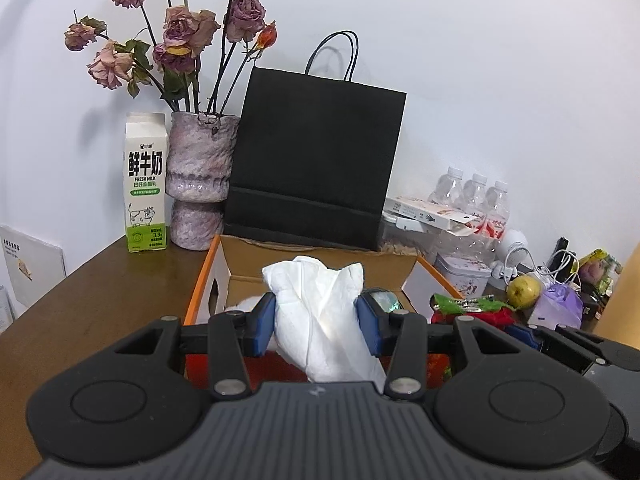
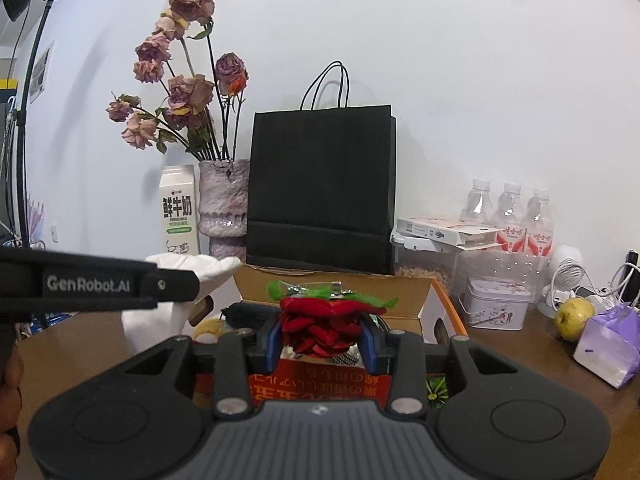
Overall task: Organize objects
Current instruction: 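Carry the cloth in the left gripper and rose in the right gripper over the box, then open the left gripper dropping the cloth into the box while the right gripper releases the rose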
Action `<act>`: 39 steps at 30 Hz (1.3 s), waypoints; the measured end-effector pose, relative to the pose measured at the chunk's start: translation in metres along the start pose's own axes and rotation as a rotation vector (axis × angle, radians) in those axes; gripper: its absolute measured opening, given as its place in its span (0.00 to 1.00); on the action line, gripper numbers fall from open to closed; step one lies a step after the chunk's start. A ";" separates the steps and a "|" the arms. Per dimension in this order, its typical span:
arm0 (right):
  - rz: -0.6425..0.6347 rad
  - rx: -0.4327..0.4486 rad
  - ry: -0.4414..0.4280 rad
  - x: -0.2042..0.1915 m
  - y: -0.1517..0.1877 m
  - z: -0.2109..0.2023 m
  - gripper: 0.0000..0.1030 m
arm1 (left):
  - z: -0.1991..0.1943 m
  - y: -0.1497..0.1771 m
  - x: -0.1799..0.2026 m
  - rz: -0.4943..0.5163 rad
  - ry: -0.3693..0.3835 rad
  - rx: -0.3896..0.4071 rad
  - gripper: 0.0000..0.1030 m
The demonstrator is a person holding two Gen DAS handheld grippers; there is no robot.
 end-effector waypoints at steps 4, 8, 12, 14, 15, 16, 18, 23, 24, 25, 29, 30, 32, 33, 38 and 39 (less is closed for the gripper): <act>0.007 -0.003 0.000 0.003 -0.002 0.011 0.36 | 0.007 -0.003 -0.003 0.001 -0.002 0.002 0.43; 0.009 0.002 0.000 0.004 -0.006 0.019 0.36 | 0.018 -0.010 -0.006 0.001 -0.003 0.006 0.43; 0.010 0.004 -0.002 0.006 -0.009 0.029 0.36 | 0.029 -0.014 -0.006 0.009 0.001 0.011 0.43; 0.012 0.003 -0.003 0.007 -0.011 0.034 0.36 | 0.034 -0.016 -0.006 0.012 0.002 0.015 0.43; 0.012 0.003 -0.002 0.008 -0.012 0.037 0.36 | 0.037 -0.017 -0.006 0.011 0.001 0.017 0.43; 0.013 0.004 -0.002 0.009 -0.012 0.039 0.36 | 0.039 -0.018 -0.005 0.012 0.001 0.018 0.43; 0.014 0.007 -0.001 0.011 -0.014 0.043 0.36 | 0.045 -0.019 -0.005 0.013 0.001 0.018 0.43; 0.014 0.009 -0.002 0.016 -0.019 0.059 0.36 | 0.057 -0.022 -0.006 0.012 -0.006 0.014 0.43; 0.014 0.008 -0.003 0.017 -0.020 0.062 0.36 | 0.060 -0.022 -0.006 0.012 -0.007 0.013 0.43; 0.014 0.006 -0.003 0.018 -0.020 0.065 0.36 | 0.063 -0.023 -0.007 0.011 -0.008 0.012 0.43; 0.012 0.000 0.000 0.022 -0.022 0.078 0.36 | 0.076 -0.026 -0.009 0.008 -0.011 0.005 0.43; 0.012 -0.002 0.000 0.024 -0.022 0.081 0.36 | 0.079 -0.026 -0.010 0.008 -0.013 0.004 0.43; 0.009 -0.006 0.002 0.025 -0.022 0.088 0.36 | 0.086 -0.027 -0.012 0.009 -0.017 -0.001 0.43; 0.007 -0.008 0.003 0.026 -0.022 0.092 0.36 | 0.090 -0.028 -0.013 0.009 -0.019 -0.002 0.43; 0.000 -0.017 0.010 0.029 -0.023 0.109 0.36 | 0.105 -0.031 -0.016 0.015 -0.022 -0.008 0.43; -0.001 -0.020 0.011 0.030 -0.023 0.112 0.36 | 0.108 -0.032 -0.016 0.018 -0.022 -0.009 0.43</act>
Point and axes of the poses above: each gripper's, at about its wrist camera, not at the fingertips, and z roughly the way its jaws point, x to its right, y to its underside, the point moved 6 cm from there along z, roughly the way its jaws point, and after that the axes turned 4 degrees about z, right-handed, at the moved point
